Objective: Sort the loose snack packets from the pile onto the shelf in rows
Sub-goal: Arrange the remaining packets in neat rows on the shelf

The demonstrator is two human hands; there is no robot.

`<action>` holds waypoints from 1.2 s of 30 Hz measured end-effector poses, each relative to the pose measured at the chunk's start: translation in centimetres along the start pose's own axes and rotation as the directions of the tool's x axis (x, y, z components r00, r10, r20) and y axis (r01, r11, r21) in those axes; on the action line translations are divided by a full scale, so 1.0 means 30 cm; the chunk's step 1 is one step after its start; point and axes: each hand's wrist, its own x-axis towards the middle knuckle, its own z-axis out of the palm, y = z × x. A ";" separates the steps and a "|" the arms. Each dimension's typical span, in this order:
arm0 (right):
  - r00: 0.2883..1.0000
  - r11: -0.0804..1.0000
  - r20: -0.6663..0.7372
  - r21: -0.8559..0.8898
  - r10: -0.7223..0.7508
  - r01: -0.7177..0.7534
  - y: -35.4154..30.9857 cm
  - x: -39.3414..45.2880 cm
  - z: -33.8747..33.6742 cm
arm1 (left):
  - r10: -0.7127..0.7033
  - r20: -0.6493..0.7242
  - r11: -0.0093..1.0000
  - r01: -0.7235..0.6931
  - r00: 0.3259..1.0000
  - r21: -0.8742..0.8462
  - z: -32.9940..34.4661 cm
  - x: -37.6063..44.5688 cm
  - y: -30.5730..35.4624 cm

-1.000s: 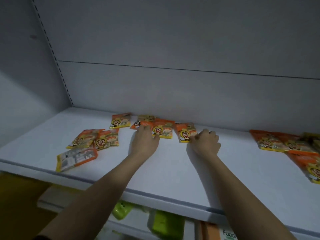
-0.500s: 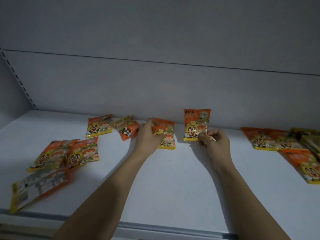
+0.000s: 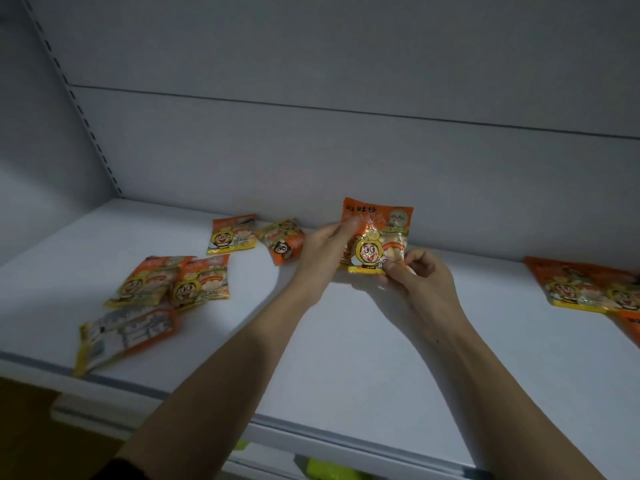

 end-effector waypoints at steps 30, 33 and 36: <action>0.871 0.962 0.487 -0.204 -0.060 0.180 0.016 -0.108 0.791 | 0.287 -0.479 0.949 -0.176 0.829 0.263 -0.891 -0.307 0.181; 0.926 0.990 0.377 -0.138 0.017 0.039 -0.020 -0.078 0.724 | 0.241 -0.327 0.942 -0.139 0.914 0.306 -0.787 -0.232 0.162; 0.955 0.986 0.289 -0.167 0.061 -0.013 -0.042 -0.045 0.623 | 0.174 -0.220 0.938 -0.093 0.960 0.334 -0.662 -0.156 0.148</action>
